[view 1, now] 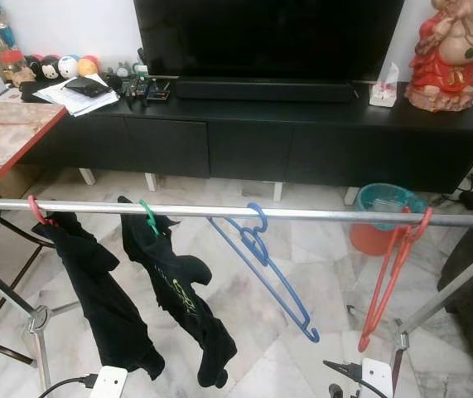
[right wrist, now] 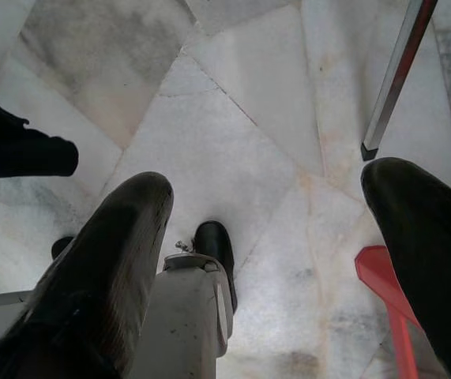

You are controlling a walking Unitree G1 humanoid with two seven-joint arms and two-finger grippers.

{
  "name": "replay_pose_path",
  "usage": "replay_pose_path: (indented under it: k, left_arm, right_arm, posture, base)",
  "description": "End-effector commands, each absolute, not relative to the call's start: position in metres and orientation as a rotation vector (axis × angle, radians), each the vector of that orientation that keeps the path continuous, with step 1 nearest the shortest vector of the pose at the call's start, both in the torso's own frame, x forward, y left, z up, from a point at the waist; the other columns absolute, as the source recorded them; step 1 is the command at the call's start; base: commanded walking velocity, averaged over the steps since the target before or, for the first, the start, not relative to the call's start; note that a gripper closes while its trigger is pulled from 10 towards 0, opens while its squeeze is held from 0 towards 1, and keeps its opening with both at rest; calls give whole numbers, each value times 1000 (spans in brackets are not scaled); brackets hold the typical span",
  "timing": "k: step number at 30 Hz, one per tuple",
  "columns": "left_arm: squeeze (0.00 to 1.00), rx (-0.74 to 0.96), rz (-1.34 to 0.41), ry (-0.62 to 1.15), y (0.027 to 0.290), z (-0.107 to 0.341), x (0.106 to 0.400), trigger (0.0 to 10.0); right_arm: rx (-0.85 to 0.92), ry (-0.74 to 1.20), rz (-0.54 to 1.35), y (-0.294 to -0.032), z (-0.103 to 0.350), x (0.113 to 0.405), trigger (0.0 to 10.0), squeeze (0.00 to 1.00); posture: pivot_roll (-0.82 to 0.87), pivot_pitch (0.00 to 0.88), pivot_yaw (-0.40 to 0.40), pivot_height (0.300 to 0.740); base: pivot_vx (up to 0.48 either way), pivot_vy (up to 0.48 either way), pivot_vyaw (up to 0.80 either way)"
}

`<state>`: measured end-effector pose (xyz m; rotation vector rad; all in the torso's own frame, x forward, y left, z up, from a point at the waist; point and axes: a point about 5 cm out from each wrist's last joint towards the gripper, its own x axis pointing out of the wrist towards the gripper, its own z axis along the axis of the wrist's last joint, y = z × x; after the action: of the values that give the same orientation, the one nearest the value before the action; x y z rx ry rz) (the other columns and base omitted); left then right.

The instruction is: Hang hanger

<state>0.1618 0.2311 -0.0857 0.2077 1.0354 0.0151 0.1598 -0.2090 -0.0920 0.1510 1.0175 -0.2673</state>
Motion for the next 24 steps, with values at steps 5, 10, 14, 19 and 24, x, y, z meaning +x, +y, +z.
replay_pose_path:
  k: [5,10,14,19,24]
  left_arm:
    - [0,217,3,1047,232,-86,160,10000]
    - [0,217,3,1046,231,-86,161,10000]
    - [0,216,2,1045,231,-86,161,10000]
    - [0,213,2,1045,231,-86,161,10000]
    - [0,210,5,1045,231,-86,161,10000]
  right_arm:
    - [158,1011,-269,-209,-92,161,10000,0]
    - [159,1011,-271,-209,-92,161,10000,0]
    - [161,1009,-275,-210,-91,161,10000,0]
    - [159,1009,-276,-210,-91,161,10000,0]
    - [158,1009,-274,-210,-91,161,10000,0]
  posture:
    - [-134,0,15,740]
    - [-137,0,18,740]
    - [-137,0,18,740]
    - [-132,0,14,740]
    - [-132,0,13,740]
  base:
    - [0,0,0]
    - [0,0,0]
    - [0,0,0]
    - [0,0,0]
    - [0,0,0]
